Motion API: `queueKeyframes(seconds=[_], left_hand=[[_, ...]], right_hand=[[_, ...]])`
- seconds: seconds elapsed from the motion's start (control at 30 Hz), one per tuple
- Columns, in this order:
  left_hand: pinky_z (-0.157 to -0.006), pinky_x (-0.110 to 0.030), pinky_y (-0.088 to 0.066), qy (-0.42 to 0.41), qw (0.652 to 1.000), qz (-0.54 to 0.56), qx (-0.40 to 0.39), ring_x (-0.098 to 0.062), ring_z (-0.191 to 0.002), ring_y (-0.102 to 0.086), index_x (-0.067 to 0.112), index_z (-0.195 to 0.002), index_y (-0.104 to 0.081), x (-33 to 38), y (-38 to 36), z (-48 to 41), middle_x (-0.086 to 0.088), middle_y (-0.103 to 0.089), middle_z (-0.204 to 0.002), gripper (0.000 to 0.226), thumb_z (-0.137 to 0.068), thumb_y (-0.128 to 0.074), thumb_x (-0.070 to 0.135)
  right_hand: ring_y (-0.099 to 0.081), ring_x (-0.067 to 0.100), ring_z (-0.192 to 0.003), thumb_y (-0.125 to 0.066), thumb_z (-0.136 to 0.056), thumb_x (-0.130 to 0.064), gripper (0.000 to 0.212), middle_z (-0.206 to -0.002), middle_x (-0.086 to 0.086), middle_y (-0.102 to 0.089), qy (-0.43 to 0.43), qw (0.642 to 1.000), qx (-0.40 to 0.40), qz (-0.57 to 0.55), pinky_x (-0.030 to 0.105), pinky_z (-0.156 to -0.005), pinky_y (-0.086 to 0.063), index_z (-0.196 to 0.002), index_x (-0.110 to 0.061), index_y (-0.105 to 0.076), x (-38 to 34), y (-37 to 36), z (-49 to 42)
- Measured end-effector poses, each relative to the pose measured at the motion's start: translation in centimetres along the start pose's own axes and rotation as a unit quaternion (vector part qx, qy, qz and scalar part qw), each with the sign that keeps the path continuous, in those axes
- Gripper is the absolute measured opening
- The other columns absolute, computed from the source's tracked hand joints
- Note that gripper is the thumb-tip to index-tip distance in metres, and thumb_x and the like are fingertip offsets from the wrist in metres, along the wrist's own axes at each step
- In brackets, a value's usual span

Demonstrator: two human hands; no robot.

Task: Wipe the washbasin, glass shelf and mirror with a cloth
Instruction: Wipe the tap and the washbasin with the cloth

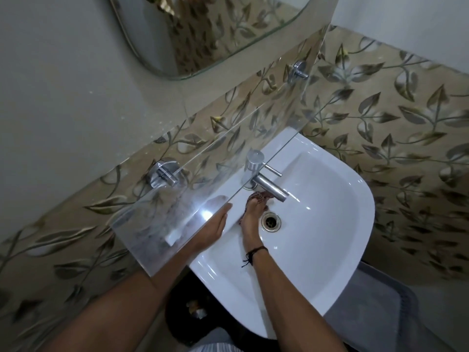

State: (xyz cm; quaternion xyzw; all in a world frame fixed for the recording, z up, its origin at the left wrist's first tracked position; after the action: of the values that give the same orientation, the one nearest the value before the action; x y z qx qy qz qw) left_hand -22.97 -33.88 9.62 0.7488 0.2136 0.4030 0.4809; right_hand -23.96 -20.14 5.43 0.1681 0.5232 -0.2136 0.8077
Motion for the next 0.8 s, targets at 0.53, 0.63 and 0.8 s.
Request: queueKeyframes(seconds=[0.53, 0.63, 0.8], left_hand=[[-0.113, -0.019, -0.024, -0.008, 1.0, -0.023, 0.016, -0.023, -0.128, -0.047, 0.008, -0.127, -0.06, -0.1, 1.0, -0.1, -0.012, -0.056, -0.135, 0.026, -0.103, -0.048, 0.007], [-0.11, -0.029, -0.035, -0.014, 0.999, -0.025, 0.028, -0.025, -0.125, -0.05, 0.008, -0.125, -0.061, -0.4, 0.7, -0.2, -0.011, -0.057, -0.133, 0.024, -0.104, -0.049, 0.011], [-0.108, -0.033, -0.039, -0.014, 0.999, -0.031, 0.028, -0.024, -0.125, -0.05, 0.009, -0.126, -0.06, -0.3, 0.9, -0.1, -0.009, -0.056, -0.133, 0.025, -0.105, -0.048, 0.013]], right_hand=[[-0.055, 0.034, -0.113, -0.031, -0.103, -0.024, 0.036, -0.116, 0.02, -0.064, 0.12, 0.826, -0.261, 0.485, 0.042, -0.097, -0.036, -0.101, -0.006, -0.062, 1.0, 2.2, 12.8], [-0.058, 0.034, -0.097, -0.027, -0.097, -0.031, 0.035, -0.095, 0.014, -0.067, 0.172, 0.814, -0.27, 0.484, 0.04, -0.083, -0.044, -0.077, -0.019, -0.053, -0.4, 2.3, 13.9], [-0.056, 0.036, -0.109, -0.031, -0.103, -0.015, 0.032, -0.104, 0.022, -0.065, 0.09, 0.818, -0.308, 0.478, 0.044, -0.093, -0.044, -0.093, -0.002, -0.059, -1.0, 2.3, 12.5]])
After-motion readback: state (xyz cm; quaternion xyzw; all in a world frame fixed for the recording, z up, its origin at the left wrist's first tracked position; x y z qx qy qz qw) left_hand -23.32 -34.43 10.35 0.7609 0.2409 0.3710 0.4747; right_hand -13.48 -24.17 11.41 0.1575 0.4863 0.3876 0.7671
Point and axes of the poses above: each hand's wrist, its own z-axis away from the middle knuckle, its own y-axis out of the back of the hand, x = y × z, the point moved 1 cm from there along -z, towards the middle knuckle
